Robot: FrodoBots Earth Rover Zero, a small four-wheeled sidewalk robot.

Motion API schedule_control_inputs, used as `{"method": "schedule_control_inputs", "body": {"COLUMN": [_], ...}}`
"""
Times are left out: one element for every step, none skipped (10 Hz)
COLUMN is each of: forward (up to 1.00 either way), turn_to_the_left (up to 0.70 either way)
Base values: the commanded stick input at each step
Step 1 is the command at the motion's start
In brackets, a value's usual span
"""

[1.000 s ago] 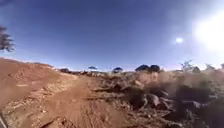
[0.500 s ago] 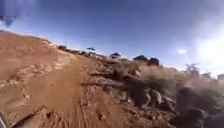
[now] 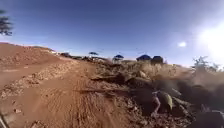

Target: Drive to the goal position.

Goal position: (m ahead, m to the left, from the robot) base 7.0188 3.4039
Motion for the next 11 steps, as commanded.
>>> {"method": "schedule_control_inputs", "body": {"forward": [0.5, 0.5, 0.5, 0.5, 0.5, 0.5, 0.5, 0.5, 0.5, 0.5, 0.5], "turn_to_the_left": [0.16, 0.33, 0.5, 0.5, 0.5, 0.5, 0.5, 0.22, 0.04, 0.01, 0.0]}}
